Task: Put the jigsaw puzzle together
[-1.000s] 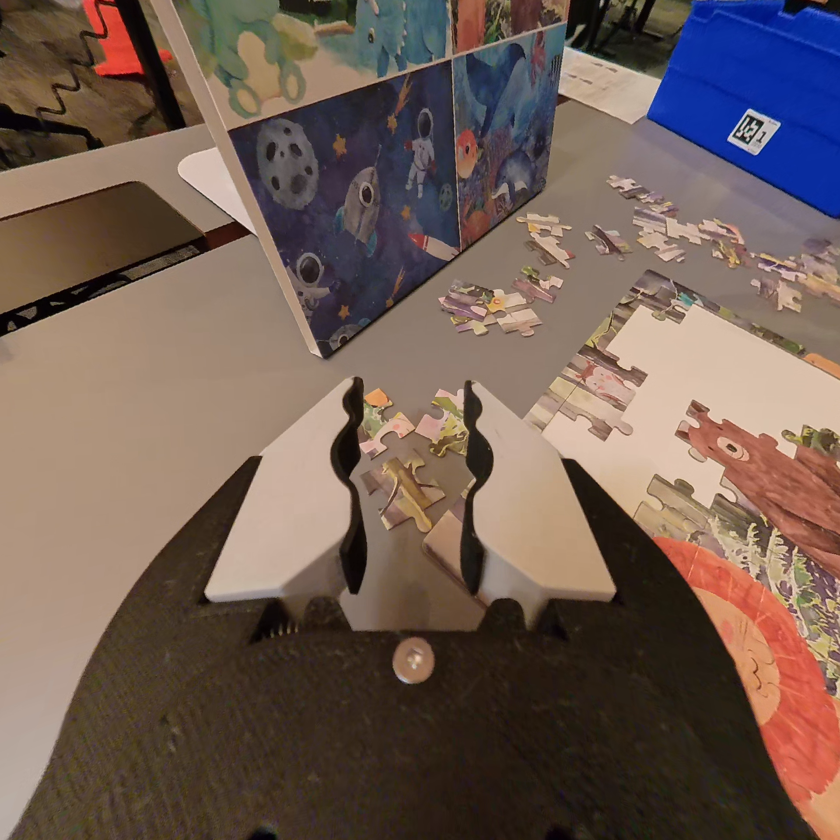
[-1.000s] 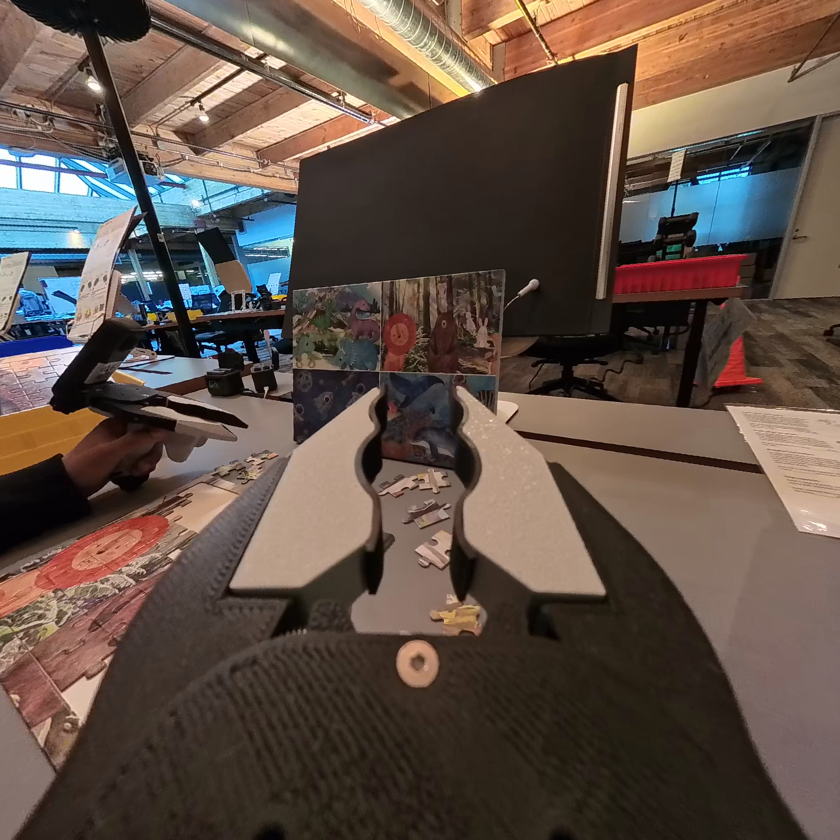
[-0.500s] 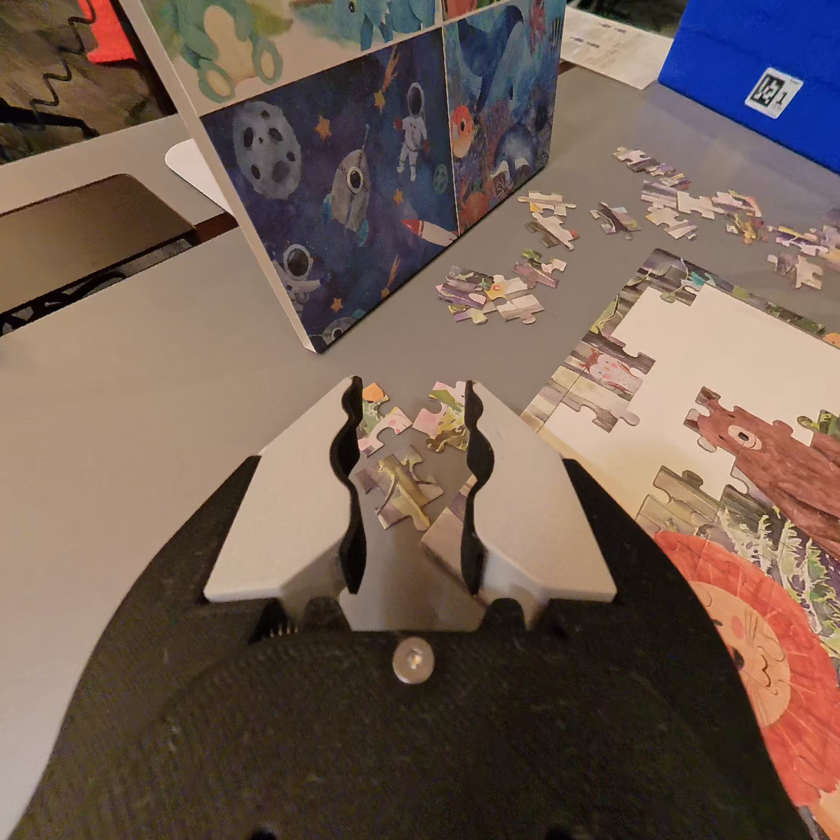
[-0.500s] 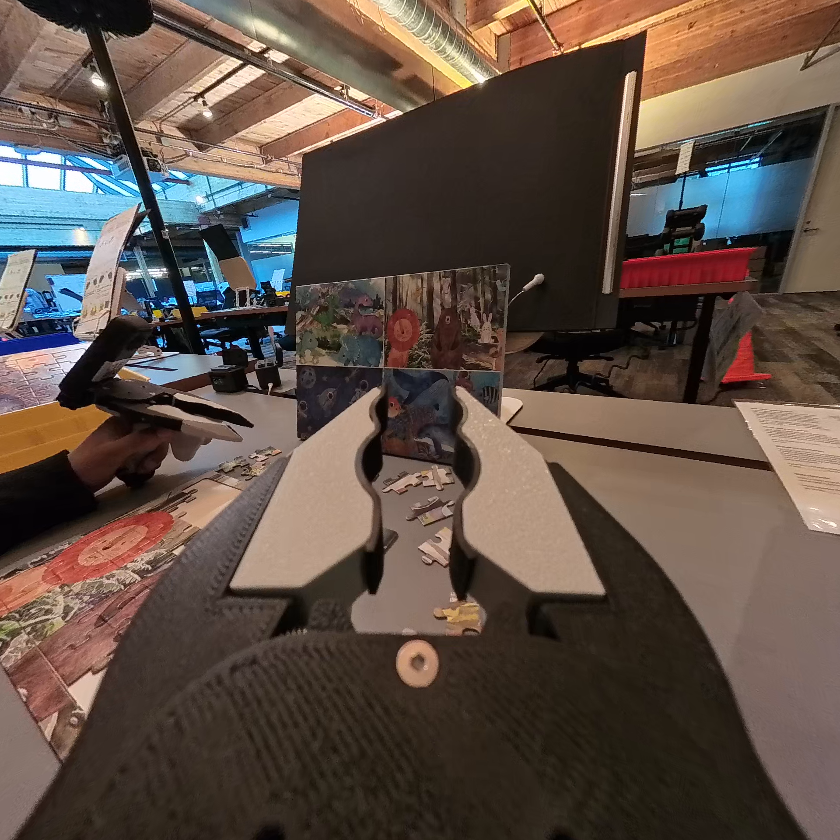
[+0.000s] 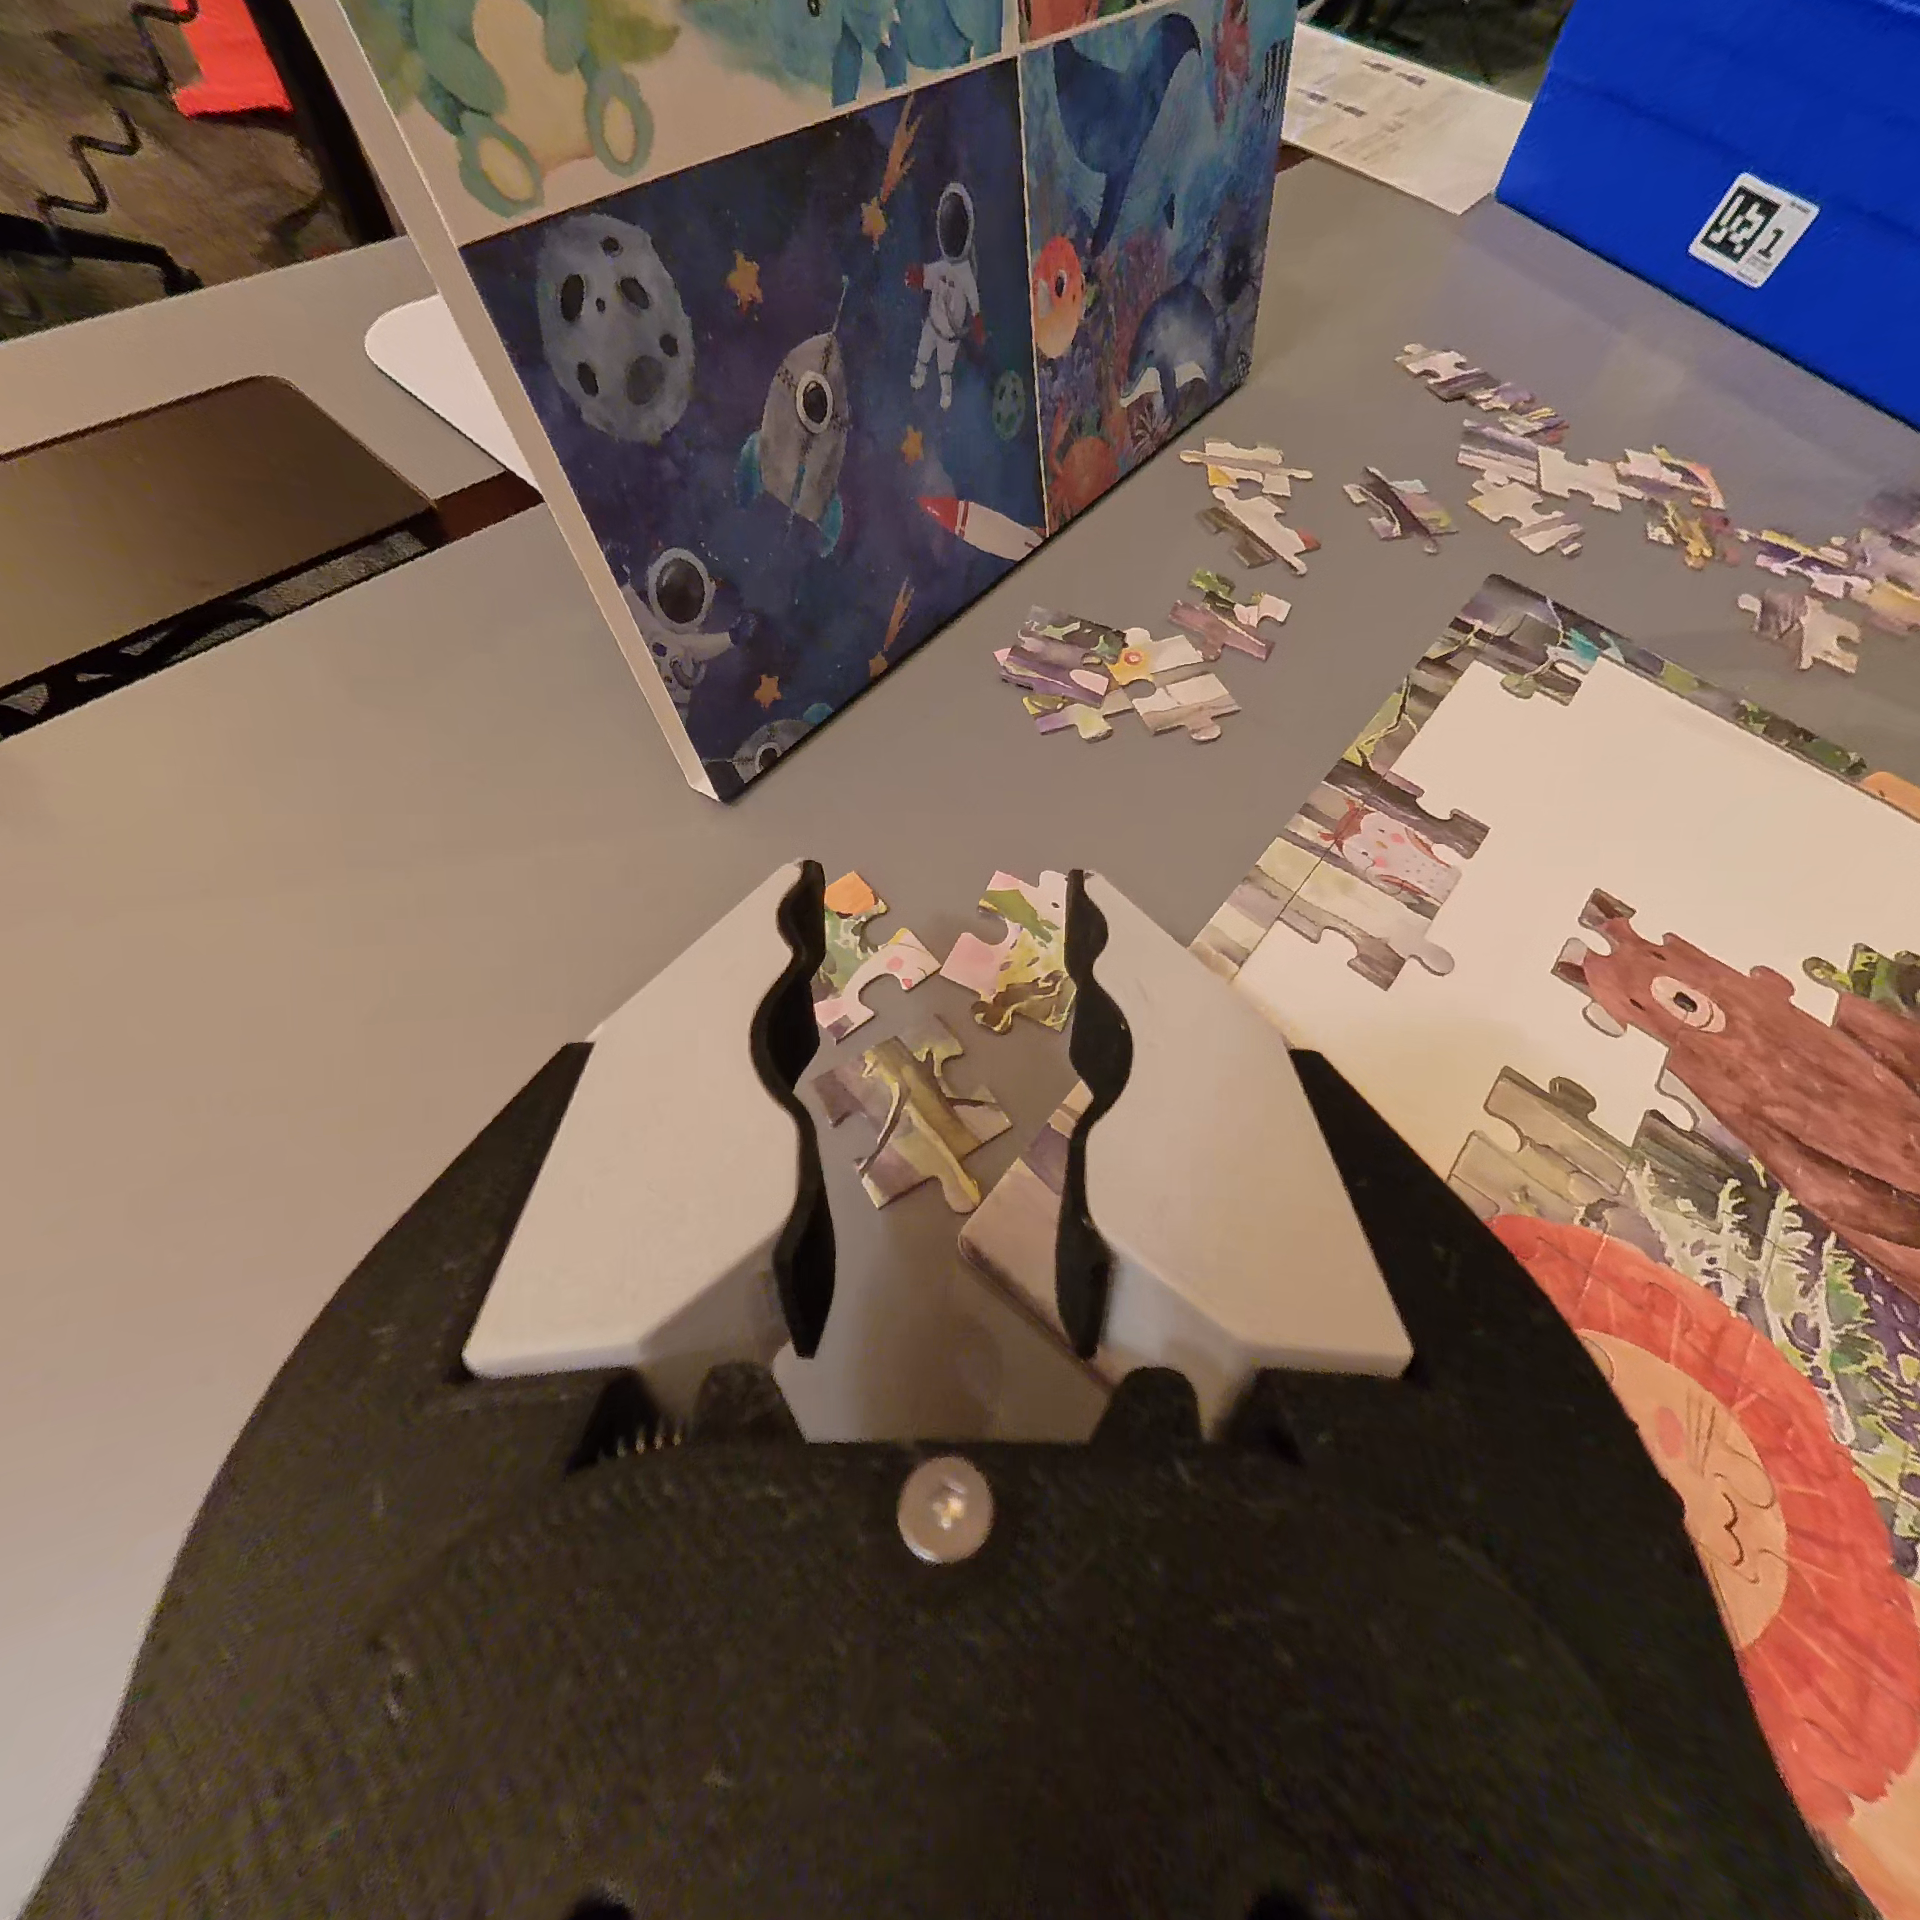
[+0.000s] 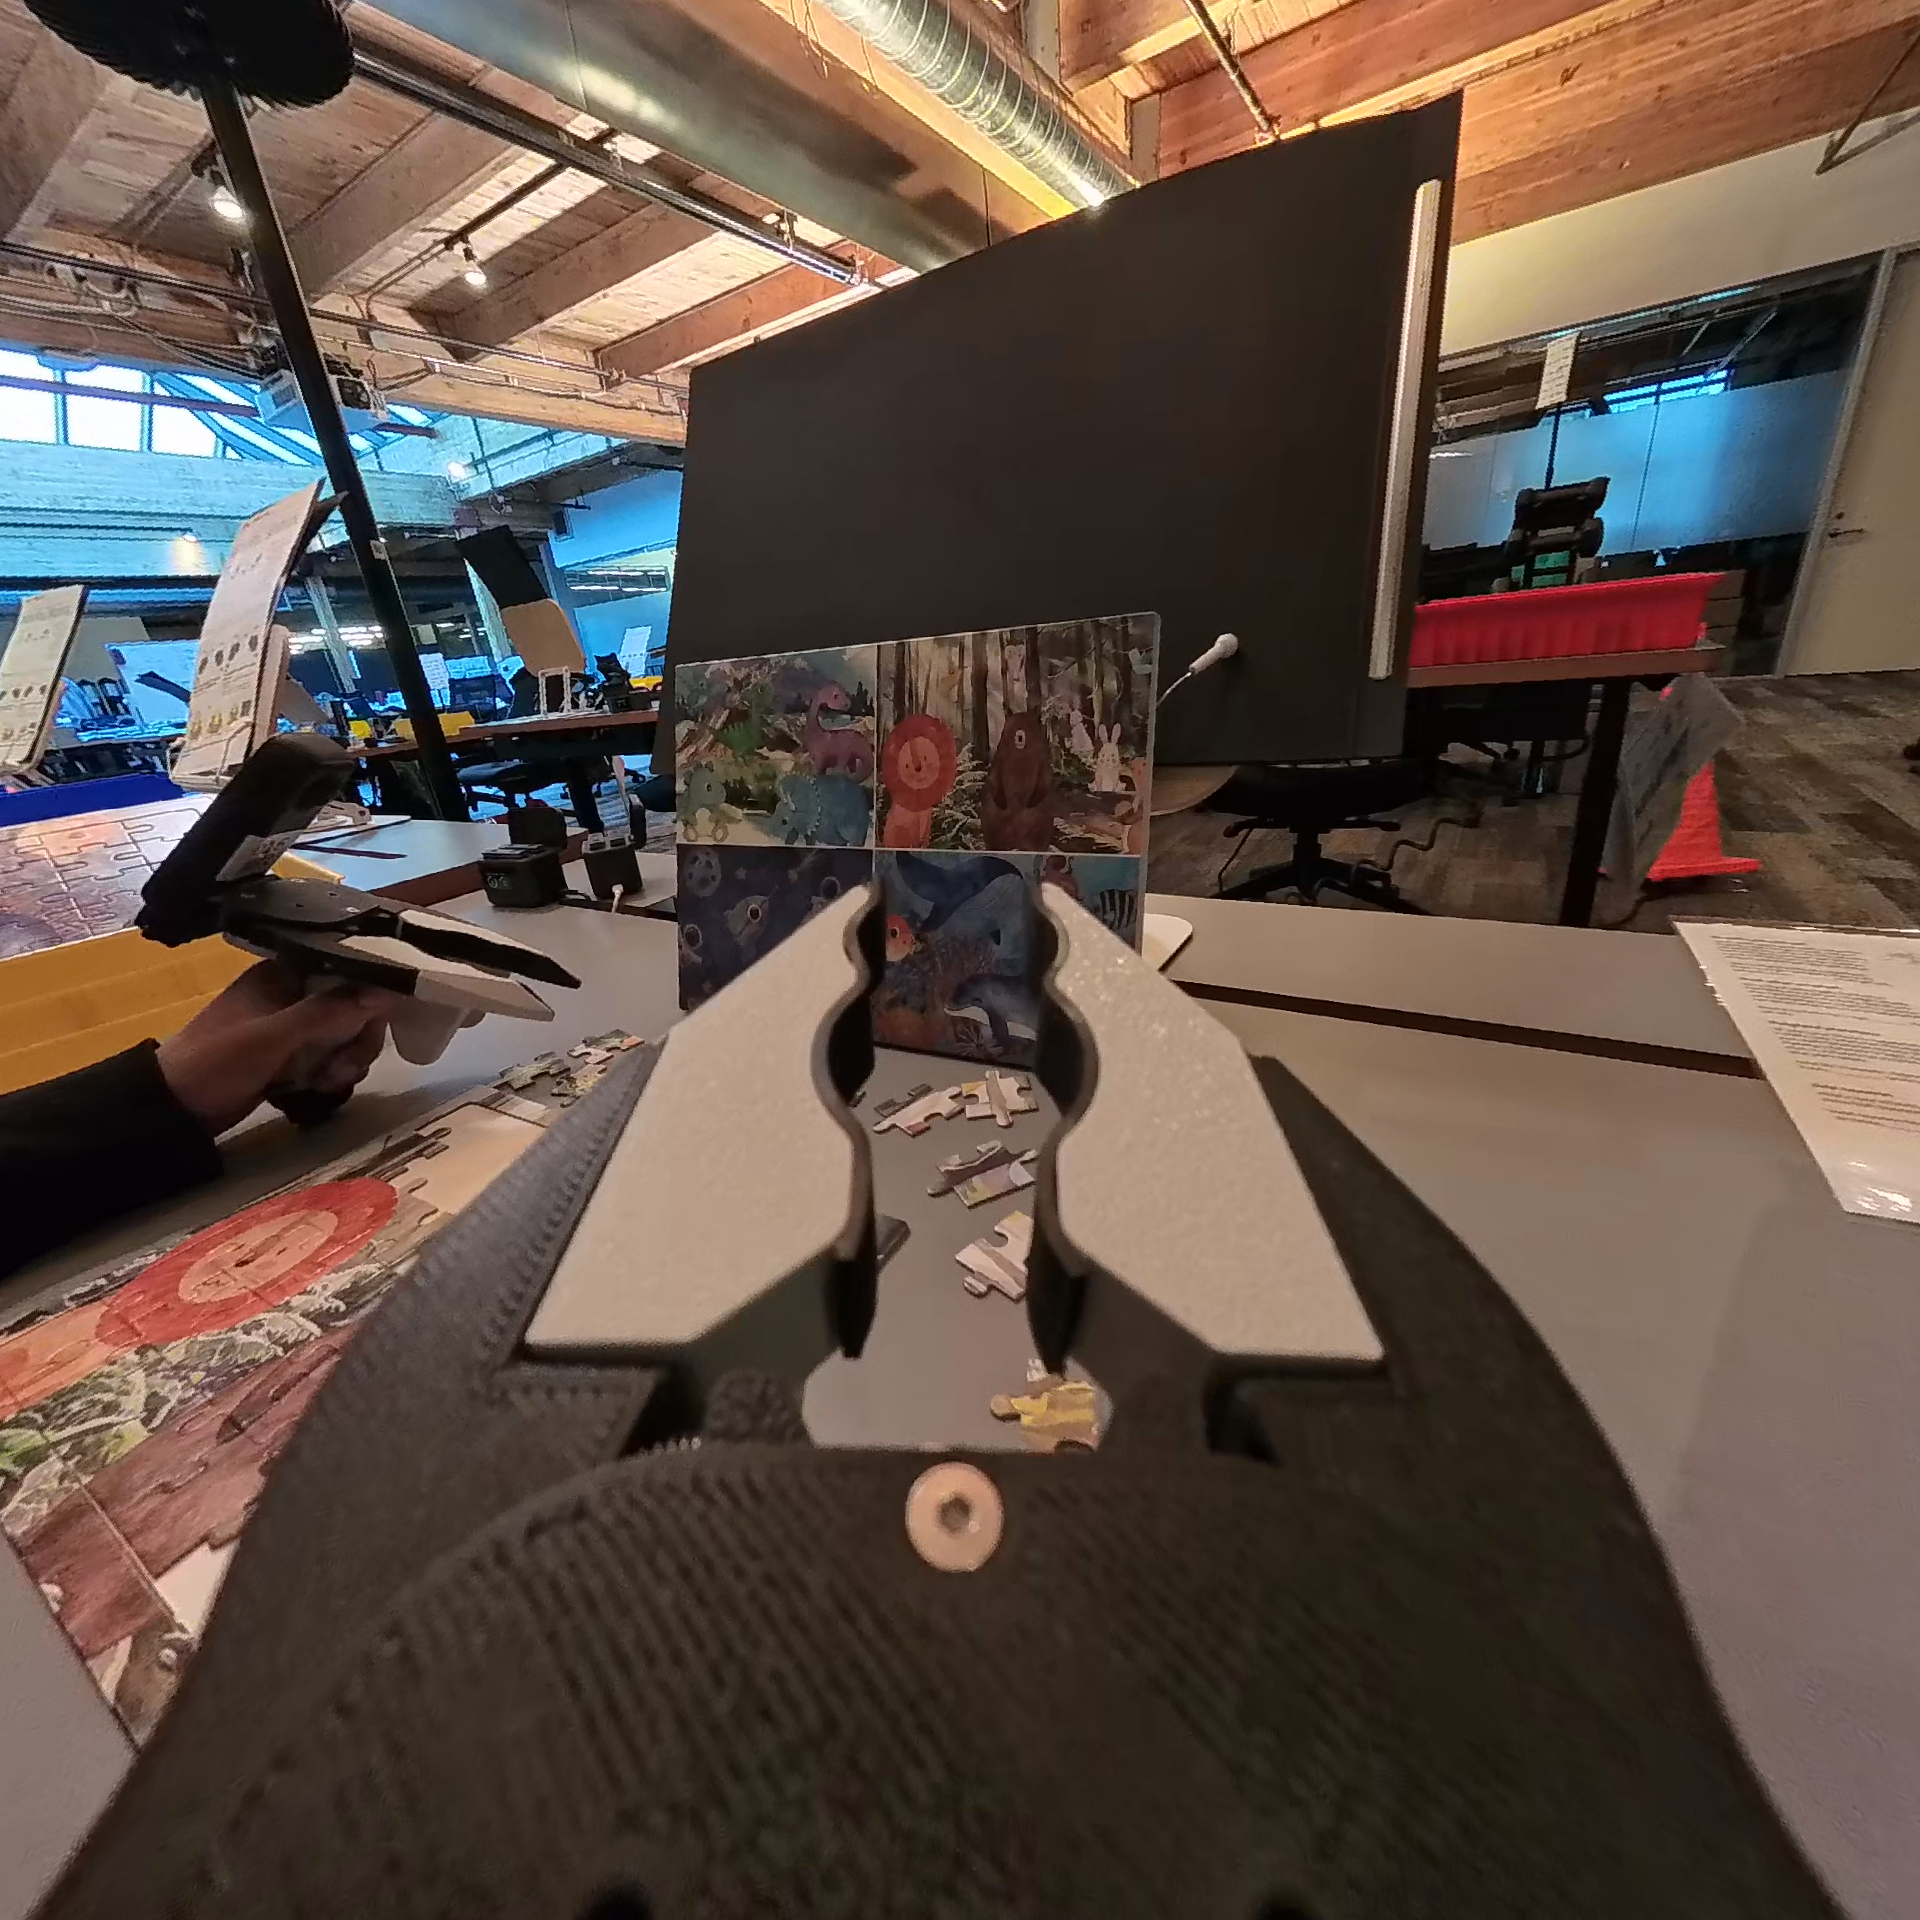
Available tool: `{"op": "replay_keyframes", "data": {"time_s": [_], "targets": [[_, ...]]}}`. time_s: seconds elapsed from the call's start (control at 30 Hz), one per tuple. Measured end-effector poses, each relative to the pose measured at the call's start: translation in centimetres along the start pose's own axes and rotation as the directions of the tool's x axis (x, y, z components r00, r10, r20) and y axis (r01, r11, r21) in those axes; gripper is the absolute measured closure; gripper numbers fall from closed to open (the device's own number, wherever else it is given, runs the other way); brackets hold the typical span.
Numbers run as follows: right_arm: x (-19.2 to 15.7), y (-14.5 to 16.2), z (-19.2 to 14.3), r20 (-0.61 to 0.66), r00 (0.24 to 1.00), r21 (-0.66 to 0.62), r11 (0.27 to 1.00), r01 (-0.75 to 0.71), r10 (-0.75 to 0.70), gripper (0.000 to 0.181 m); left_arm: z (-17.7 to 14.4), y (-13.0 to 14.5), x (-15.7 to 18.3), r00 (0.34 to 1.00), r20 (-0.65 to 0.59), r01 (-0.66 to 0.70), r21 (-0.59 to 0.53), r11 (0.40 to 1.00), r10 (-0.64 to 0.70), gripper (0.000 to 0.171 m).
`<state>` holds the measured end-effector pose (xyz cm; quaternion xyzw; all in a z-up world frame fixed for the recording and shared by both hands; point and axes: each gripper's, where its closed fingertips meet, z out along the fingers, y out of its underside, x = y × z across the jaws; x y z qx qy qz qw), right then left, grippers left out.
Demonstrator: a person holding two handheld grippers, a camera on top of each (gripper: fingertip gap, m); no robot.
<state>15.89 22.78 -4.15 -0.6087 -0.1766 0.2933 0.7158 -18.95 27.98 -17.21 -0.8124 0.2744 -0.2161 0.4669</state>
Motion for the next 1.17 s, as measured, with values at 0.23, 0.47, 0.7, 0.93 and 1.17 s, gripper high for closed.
{"op": "replay_keyframes", "data": {"time_s": [0.23, 0.47, 0.7, 0.93, 1.17], "targets": [[0.5, 0.3, 0.0, -0.01, 1.0, -0.018, 1.0, -0.002, 0.002, 0.157, 0.0, 0.0, 0.0, 1.0, 0.003, -0.004, -0.003, 1.0, 0.004, 0.126], [0.7, 0.2, -0.1, -0.006, 0.999, -0.006, 0.999, -0.049, 0.049, 0.157, 0.1, 0.0, 0.0, 1.0, 0.002, -0.004, -0.006, 1.0, 0.004, 0.126], [0.8, 0.2, -0.2, -0.001, 0.997, 0.001, 0.997, -0.074, 0.074, 0.157, 0.1, 0.0, 0.0, 1.0, 0.004, -0.003, -0.006, 1.0, 0.003, 0.125], [1.1, -0.2, -0.5, -0.011, 0.999, 0.007, 0.999, -0.049, 0.049, 0.156, 0.1, 0.1, 0.0, 1.0, 0.004, -0.005, -0.01, 1.0, 0.005, 0.125], [4.8, -1.5, -3.5, -0.149, 0.984, 0.006, 0.995, 0.099, -0.097, 0.159, 0.1, 0.1, 0.0, 1.0, -0.001, 0.002, -0.008, 1.0, -0.002, 0.125]]}}
